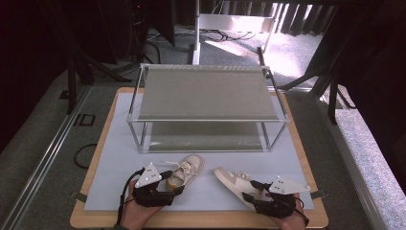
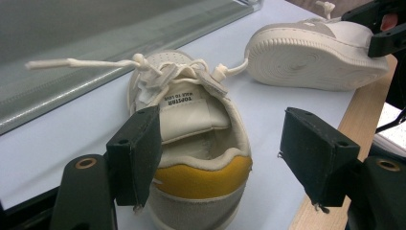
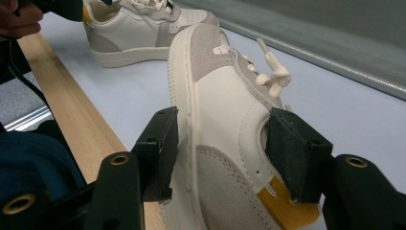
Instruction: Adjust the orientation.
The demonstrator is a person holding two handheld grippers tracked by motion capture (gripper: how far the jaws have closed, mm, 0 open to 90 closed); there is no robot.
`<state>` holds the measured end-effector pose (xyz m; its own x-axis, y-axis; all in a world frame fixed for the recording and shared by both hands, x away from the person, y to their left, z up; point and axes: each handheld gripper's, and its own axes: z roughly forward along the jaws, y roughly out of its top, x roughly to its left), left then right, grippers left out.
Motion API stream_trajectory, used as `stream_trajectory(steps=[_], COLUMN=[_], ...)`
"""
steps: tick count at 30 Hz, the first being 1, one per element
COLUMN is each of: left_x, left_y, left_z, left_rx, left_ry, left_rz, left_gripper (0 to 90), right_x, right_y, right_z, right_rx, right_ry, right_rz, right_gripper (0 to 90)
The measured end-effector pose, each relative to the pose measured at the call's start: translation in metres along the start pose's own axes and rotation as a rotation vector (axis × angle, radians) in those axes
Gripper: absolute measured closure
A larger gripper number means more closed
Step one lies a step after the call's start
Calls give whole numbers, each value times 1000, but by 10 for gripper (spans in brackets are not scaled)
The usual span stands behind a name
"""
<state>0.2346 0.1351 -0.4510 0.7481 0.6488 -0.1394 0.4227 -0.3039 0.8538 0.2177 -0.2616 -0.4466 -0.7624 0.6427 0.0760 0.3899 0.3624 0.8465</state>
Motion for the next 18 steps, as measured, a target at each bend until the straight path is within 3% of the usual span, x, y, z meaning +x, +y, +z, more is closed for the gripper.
stream_trajectory(steps=[4, 5, 11, 13, 18], left_x=[0, -1, -2, -1, -2], left_y=[0, 0, 0, 0, 0], left_z=[2, 2, 3, 3, 2], left_rx=[0, 1, 3, 2, 5], left_ry=[-6, -7, -6, -7, -5], left_rz=[-2, -2, -1, -3, 3], left_gripper=[305, 305, 305, 306, 308], right_x=[2, 5, 13, 18, 20], right_y=[2, 4, 9, 12, 12], right_z=[-2, -3, -2, 0, 6], right_rx=[-10, -14, -8, -5, 20], right_ry=[15, 31, 49, 43, 41], right_rz=[-27, -56, -123, -182, -192], right_gripper=[540, 624, 687, 695, 653])
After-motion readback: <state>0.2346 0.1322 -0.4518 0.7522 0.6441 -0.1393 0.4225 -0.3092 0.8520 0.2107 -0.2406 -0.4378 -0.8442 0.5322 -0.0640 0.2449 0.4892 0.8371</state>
